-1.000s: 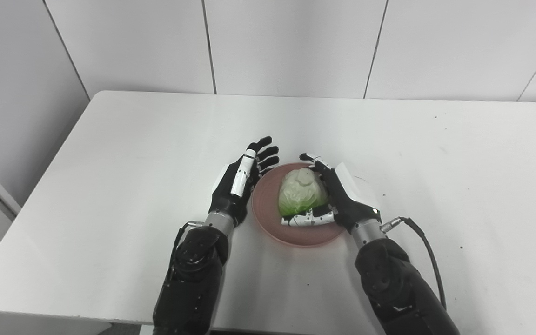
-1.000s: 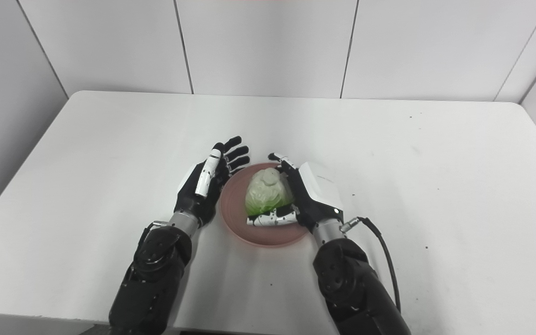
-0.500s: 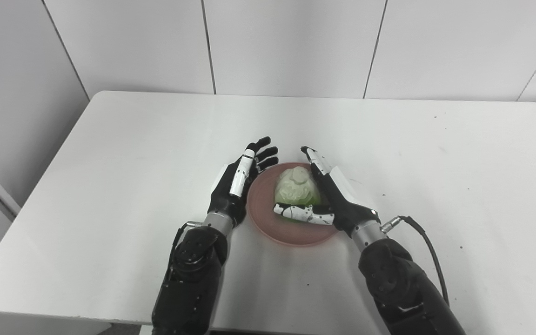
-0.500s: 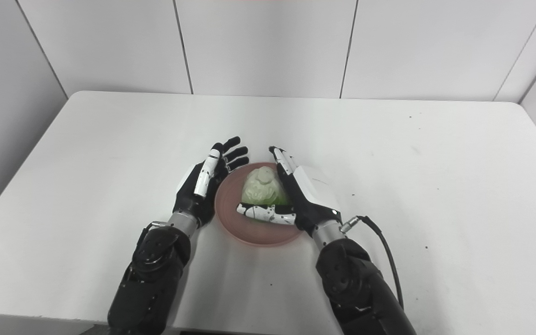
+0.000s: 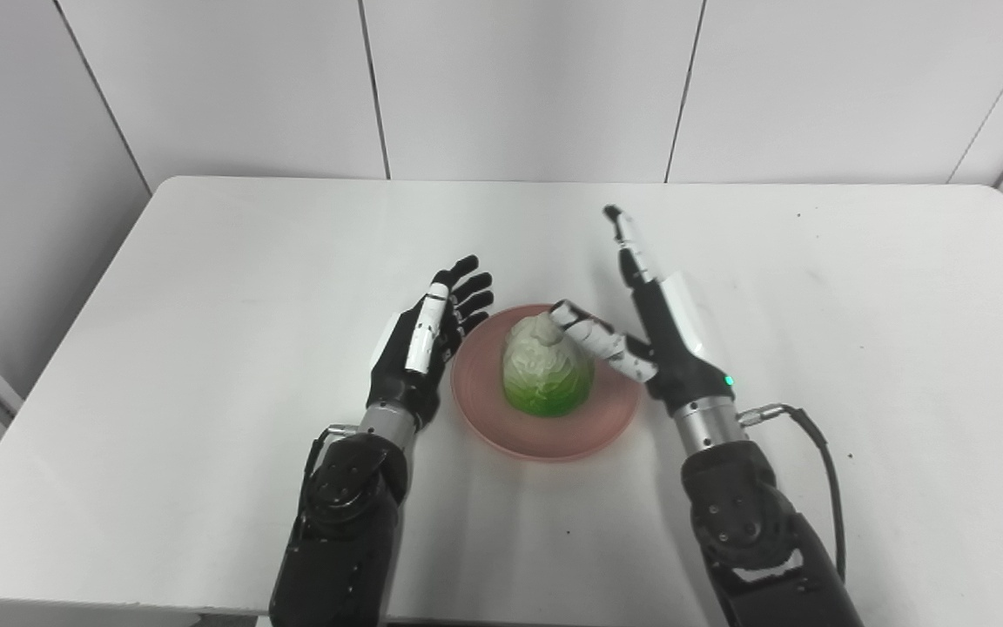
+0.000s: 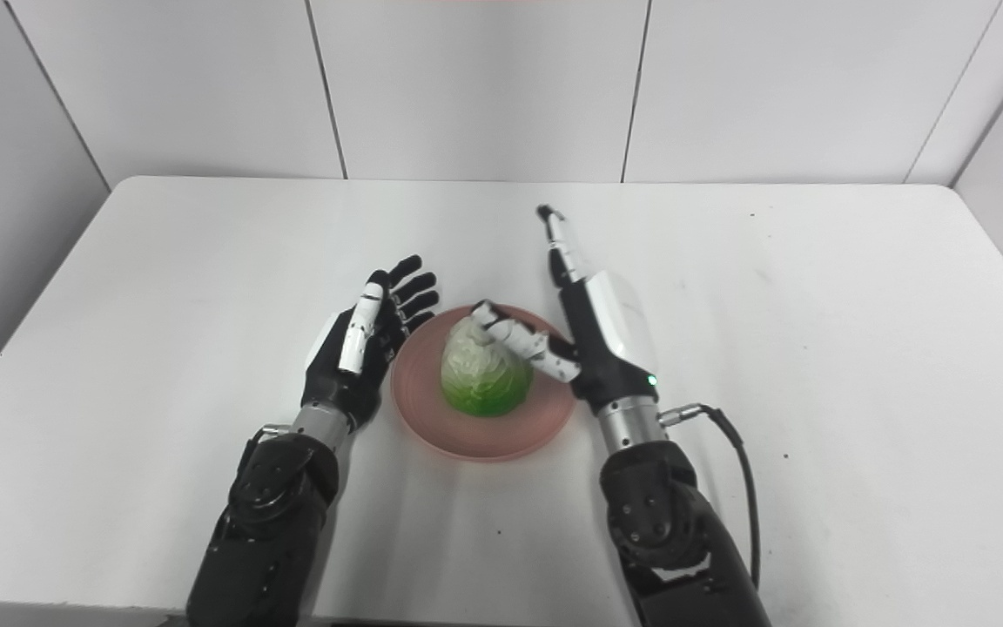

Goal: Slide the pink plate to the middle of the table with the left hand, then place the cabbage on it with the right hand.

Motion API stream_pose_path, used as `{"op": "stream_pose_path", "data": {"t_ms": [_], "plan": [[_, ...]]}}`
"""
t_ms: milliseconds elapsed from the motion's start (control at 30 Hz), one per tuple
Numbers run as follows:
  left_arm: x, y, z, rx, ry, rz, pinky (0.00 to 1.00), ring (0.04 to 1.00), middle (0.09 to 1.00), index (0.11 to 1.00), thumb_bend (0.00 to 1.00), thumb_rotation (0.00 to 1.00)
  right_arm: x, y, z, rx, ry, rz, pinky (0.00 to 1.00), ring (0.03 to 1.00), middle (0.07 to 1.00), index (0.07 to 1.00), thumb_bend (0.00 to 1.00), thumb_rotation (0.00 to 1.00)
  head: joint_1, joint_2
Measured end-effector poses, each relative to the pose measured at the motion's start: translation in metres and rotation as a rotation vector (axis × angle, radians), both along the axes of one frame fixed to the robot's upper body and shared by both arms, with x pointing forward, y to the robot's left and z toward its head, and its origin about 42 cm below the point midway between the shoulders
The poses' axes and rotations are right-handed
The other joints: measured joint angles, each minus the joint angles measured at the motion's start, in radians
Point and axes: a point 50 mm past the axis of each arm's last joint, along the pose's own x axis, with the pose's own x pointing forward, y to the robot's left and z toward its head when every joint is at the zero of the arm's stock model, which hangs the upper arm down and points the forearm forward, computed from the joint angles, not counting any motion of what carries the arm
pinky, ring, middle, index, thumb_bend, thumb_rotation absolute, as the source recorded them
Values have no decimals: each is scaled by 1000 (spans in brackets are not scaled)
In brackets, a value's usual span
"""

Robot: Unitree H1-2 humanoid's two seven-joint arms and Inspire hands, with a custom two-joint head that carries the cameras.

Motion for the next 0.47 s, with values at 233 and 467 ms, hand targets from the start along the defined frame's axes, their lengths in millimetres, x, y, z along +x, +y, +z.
{"op": "stream_pose_path", "data": {"t_ms": [233,467], "plan": [[-11,9,-5,11,-30,32,905,907,909,898,399,1000,-14,-17,-24,177,95,-98,909,944,947,943,548,1000,-15,-3],[-25,22,-10,49,-64,40,942,931,941,930,419,1000,-25,-25,-50,240,152,-108,832,882,899,905,385,1000,-25,-3]]}}
